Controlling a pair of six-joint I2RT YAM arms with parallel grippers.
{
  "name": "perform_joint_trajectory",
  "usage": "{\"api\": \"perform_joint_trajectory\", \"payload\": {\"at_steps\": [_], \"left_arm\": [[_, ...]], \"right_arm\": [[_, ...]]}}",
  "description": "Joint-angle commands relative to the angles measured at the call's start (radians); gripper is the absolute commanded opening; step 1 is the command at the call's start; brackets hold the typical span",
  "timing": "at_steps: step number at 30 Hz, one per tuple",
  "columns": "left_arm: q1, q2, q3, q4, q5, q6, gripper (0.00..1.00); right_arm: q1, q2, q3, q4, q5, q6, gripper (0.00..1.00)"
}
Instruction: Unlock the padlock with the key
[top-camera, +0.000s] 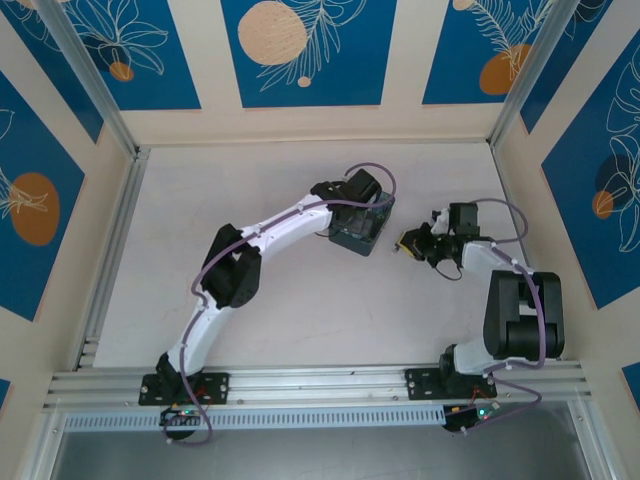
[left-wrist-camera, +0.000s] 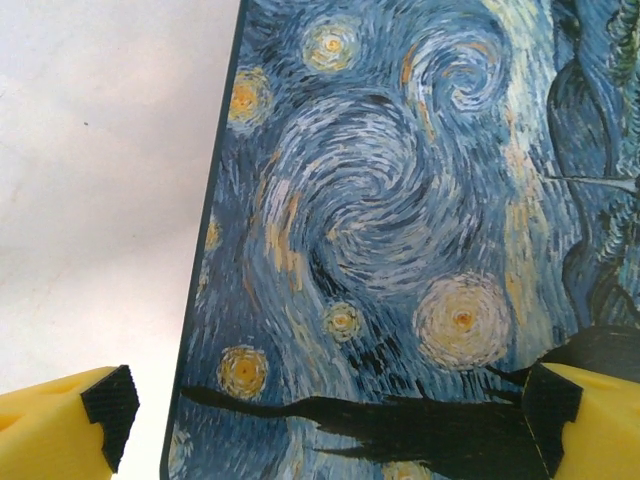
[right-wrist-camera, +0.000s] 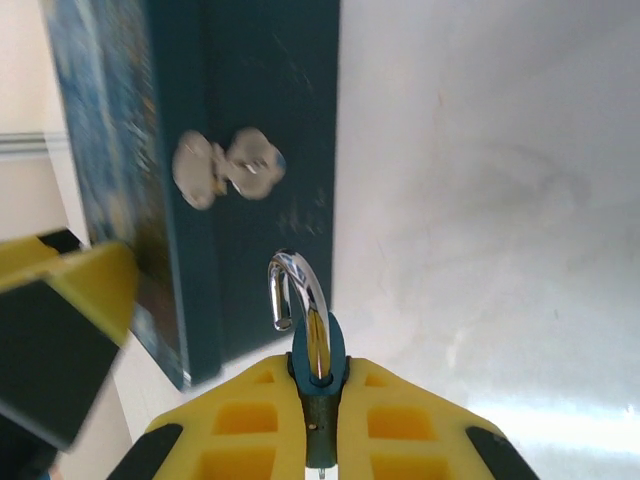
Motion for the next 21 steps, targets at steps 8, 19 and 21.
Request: {"api": "perform_joint_trajectory", "payload": {"at_steps": [8, 19, 21], "left_arm": [[0.086, -0.290, -0.235, 0.004, -0.008, 0.014, 1.00], [0.158, -0.687, -0.622, 0.090, -0.041, -0.059, 1.00], [0.173, -0.754, -0.678, 0.084, -0.067, -0.066, 1.00]], "right_arm": [[0.157, -0.010, -0.120, 0.006, 0.046, 0.050, 0.00], [0.136, -0.178, -0.122, -0.141, 0.156, 0.072, 1.00], [0.121, -0.232, -0.091, -0.186, 0.166, 0.068, 0.99]]}}
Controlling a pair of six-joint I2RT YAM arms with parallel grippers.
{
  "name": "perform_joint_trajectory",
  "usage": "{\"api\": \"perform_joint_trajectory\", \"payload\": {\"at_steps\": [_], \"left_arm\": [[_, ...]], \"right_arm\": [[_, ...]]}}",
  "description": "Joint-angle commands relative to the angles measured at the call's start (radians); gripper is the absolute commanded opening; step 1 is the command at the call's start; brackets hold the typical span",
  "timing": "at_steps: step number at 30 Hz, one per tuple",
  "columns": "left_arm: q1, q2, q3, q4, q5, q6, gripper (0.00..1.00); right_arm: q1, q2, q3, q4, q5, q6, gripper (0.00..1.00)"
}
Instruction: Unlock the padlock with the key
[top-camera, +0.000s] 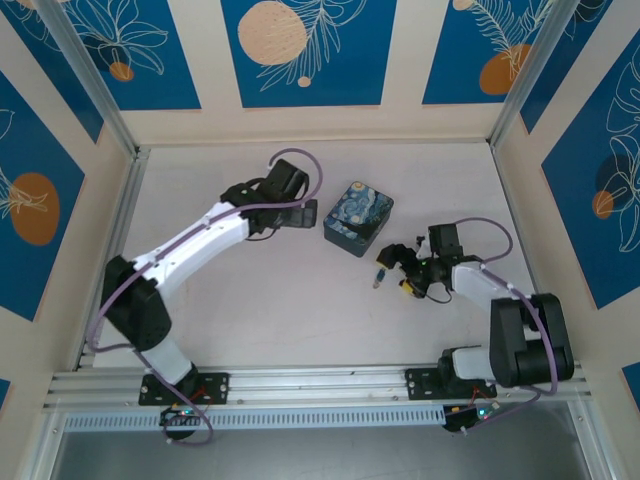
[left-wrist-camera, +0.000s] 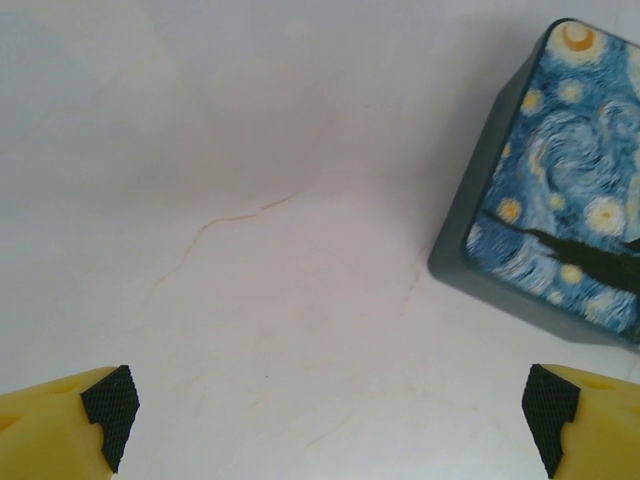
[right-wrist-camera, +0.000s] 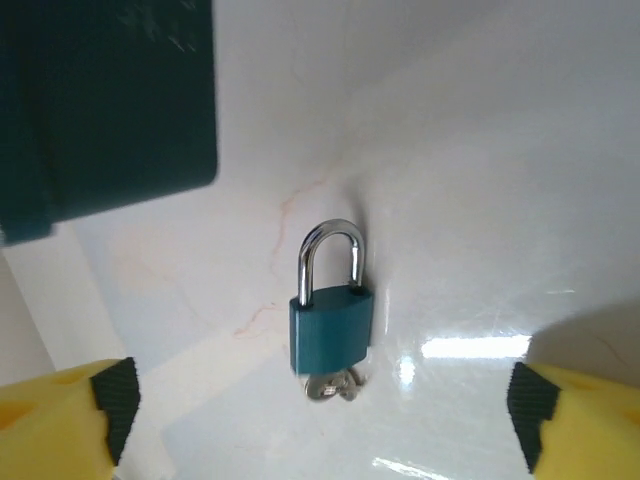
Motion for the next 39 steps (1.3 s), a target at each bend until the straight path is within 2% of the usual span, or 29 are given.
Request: {"api": "perform_joint_trajectory", "payload": {"at_steps": [1, 8, 10, 12, 14, 17, 19, 22, 26, 33, 35, 38, 39], "left_arm": [[0.031, -0.098, -0.087, 0.005, -0.063, -0.032, 1.00], [0.126, -0.260, -0.240, 0.041, -0.172, -0.031, 1.00], [0.156, -0.297, -0.296, 0.092, -0.198, -0.020, 1.00], [0.186, -0.339, -0.372, 0.172, -0.239, 0.005, 1.00], [0.197, -0.381, -0.450, 0.274, -0.275, 0.076, 1.00], [0.204, -0.424, -0.541, 0.386, -0.374, 0.160, 1.00], [0.218, -0.438, -0.593, 0.446, -0.404, 0.220, 1.00], [0.250, -0.446, -0.682, 0.566, -0.409, 0.307, 1.00], [0.320, -0.441, -0.812, 0.771, -0.384, 0.371, 1.00], [0.448, -0.364, -1.015, 1.132, -0.309, 0.436, 1.00], [0.476, -0.348, -1.095, 1.305, -0.233, 0.451, 1.00], [0.512, -0.280, -1.100, 1.396, -0.160, 0.449, 1.00], [0.516, -0.260, -1.086, 1.394, -0.141, 0.469, 1.00]], "right_arm": [[-0.022, -0.082, 0.067, -0.116, 0.047, 0.002, 0.99], [-0.071, -0.167, 0.232, -0.258, 0.188, -0.046, 0.99], [-0.079, -0.155, 0.289, -0.295, 0.282, -0.066, 0.99], [-0.079, -0.134, 0.324, -0.308, 0.429, -0.079, 0.99], [-0.075, -0.131, 0.319, -0.255, 0.555, -0.096, 0.99], [-0.054, -0.135, 0.269, -0.105, 0.676, -0.207, 0.99], [-0.034, -0.117, 0.245, -0.032, 0.783, -0.302, 0.99], [-0.017, -0.054, 0.201, 0.092, 0.874, -0.391, 0.99], [0.003, -0.009, 0.084, 0.358, 0.866, -0.463, 0.99], [-0.001, 0.045, -0.094, 0.800, 0.768, -0.591, 0.99], [-0.009, 0.075, -0.141, 0.911, 0.739, -0.602, 0.99], [-0.008, 0.162, -0.218, 1.145, 0.705, -0.625, 0.99], [-0.004, 0.164, -0.226, 1.154, 0.673, -0.643, 0.99]]}}
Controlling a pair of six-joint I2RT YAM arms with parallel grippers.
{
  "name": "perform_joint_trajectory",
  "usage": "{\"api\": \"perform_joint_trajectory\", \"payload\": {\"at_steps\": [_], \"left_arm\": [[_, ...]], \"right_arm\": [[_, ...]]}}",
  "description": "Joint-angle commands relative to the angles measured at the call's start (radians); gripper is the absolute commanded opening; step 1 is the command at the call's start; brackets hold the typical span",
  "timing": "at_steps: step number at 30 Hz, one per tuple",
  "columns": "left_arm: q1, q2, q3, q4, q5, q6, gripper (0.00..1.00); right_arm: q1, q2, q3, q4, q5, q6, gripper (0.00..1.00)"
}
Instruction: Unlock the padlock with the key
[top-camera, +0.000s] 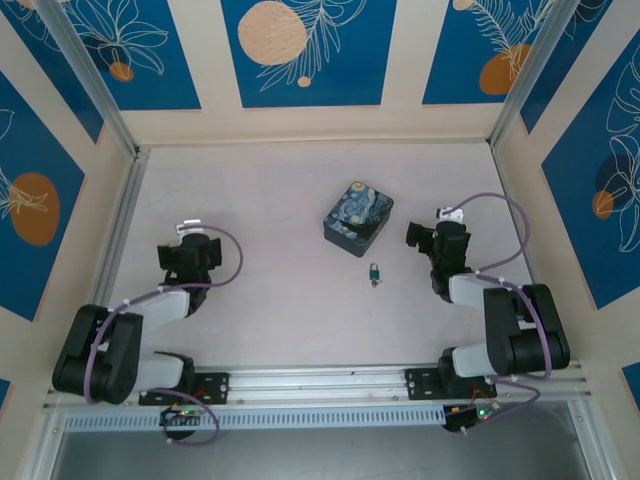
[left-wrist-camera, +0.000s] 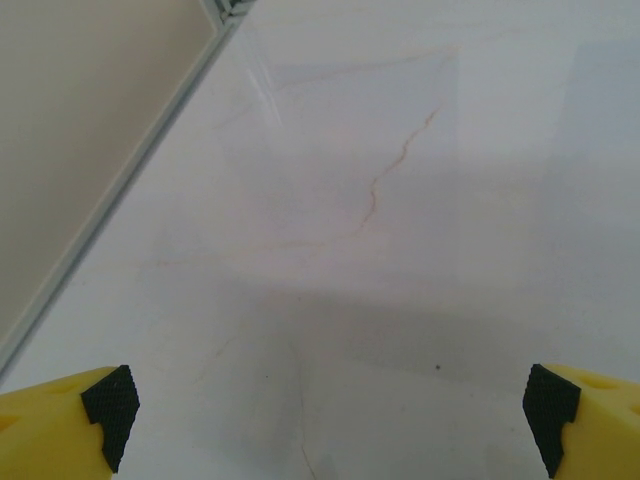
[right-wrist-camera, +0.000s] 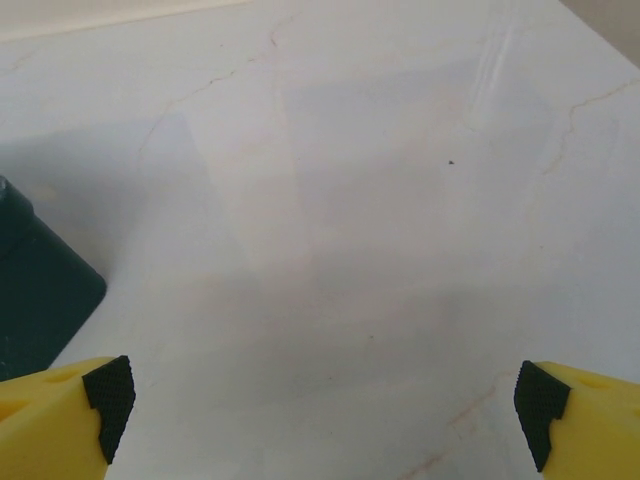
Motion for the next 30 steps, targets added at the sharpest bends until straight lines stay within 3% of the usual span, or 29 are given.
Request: {"api": "perform_joint_trajectory", "payload": {"at_steps": [1, 4, 6, 9, 14, 23, 26, 30], "left_arm": [[0.032, 0.058, 0.017, 0.234, 0.127, 0.064, 1.00], [0.071, 0.142, 0.032, 0.290, 0.207, 0.058, 1.00], [0.082, 0.167, 0.062, 0.257, 0.288, 0.072, 1.00], [0.094, 0.186, 0.081, 0.244, 0.366, 0.090, 1.00], [0.122, 0.192, 0.100, 0.211, 0.442, 0.082, 1.00], [0.123, 0.193, 0.100, 0.210, 0.445, 0.083, 1.00], [0.125, 0.197, 0.106, 0.204, 0.447, 0.082, 1.00], [0.131, 0.191, 0.101, 0.207, 0.459, 0.080, 1.00]], "right_arm": [[0.005, 0.030, -0.032, 0.232, -0.092, -0.083, 0.99], [0.005, 0.143, -0.049, 0.399, -0.140, -0.109, 0.99], [-0.021, 0.097, 0.006, 0.210, -0.194, -0.090, 0.99], [-0.064, 0.102, 0.022, 0.186, -0.255, -0.059, 0.99], [-0.056, 0.106, 0.020, 0.198, -0.238, -0.065, 0.99], [-0.052, 0.108, 0.017, 0.208, -0.234, -0.069, 0.99], [-0.067, 0.111, 0.033, 0.179, -0.319, -0.082, 0.99], [-0.067, 0.107, 0.026, 0.190, -0.322, -0.084, 0.99]]}}
